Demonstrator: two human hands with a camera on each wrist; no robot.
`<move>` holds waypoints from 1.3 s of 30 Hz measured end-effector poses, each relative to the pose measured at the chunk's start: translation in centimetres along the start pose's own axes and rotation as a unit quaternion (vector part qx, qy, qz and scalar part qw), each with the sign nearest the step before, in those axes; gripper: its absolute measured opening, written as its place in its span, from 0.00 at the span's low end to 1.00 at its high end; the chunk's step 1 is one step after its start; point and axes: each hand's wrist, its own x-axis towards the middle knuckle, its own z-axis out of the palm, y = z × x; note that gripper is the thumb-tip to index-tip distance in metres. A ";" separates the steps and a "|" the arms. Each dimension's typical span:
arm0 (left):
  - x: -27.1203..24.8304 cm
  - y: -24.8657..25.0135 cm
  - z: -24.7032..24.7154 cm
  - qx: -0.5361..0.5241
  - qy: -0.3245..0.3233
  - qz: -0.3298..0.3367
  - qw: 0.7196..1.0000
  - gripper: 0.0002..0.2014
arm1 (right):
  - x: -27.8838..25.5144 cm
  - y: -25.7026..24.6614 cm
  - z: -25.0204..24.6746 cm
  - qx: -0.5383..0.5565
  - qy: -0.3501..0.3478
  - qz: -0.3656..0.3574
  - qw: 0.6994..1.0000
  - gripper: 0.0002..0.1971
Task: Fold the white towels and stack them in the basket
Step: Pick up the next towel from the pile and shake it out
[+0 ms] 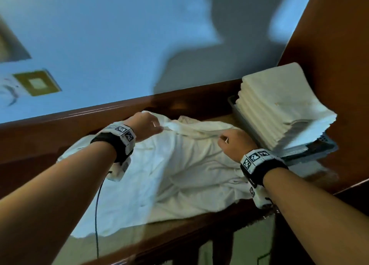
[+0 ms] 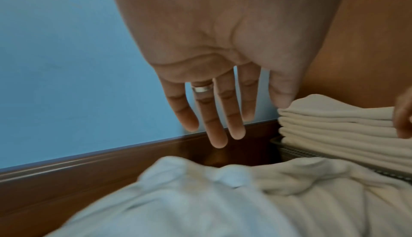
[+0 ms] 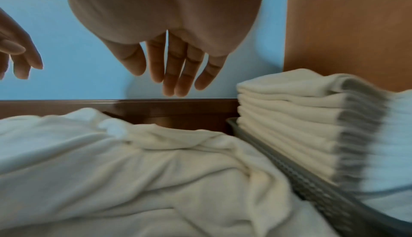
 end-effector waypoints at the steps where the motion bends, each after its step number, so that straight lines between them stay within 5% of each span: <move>1: -1.8 -2.4 -0.5 -0.005 0.004 -0.022 1.000 0.12 | -0.2 -2.0 1.3 -0.004 -0.021 -0.008 1.000 0.12; 6: -8.9 -12.2 -1.9 0.000 0.017 -0.111 0.994 0.09 | -0.9 -10.7 6.4 -0.032 -0.136 -0.059 0.988 0.08; 12: -11.5 -17.9 0.0 -0.007 0.003 -0.158 0.987 0.09 | 0.4 -17.2 10.5 -0.088 -0.163 -0.103 0.977 0.07; 25: -1.6 -21.1 4.9 0.054 0.041 -0.111 0.992 0.25 | 9.3 -19.6 16.4 -0.110 -0.146 -0.055 0.982 0.22; 28: 1.0 -21.5 6.0 0.088 -0.016 -0.109 0.990 0.28 | 9.9 -19.6 17.7 -0.134 -0.158 -0.044 0.977 0.22; 30: 1.9 -21.8 6.8 0.098 -0.040 -0.114 0.988 0.21 | 10.0 -19.3 18.2 -0.146 -0.165 -0.049 0.974 0.21; 35: 1.2 -22.8 4.9 0.053 0.041 -0.108 0.992 0.08 | 11.2 -19.6 16.8 -0.141 -0.218 -0.057 0.964 0.15; 39: -0.7 -23.8 -0.9 -0.071 0.133 -0.119 0.981 0.07 | 12.6 -22.5 13.5 -0.099 -0.167 -0.080 0.978 0.06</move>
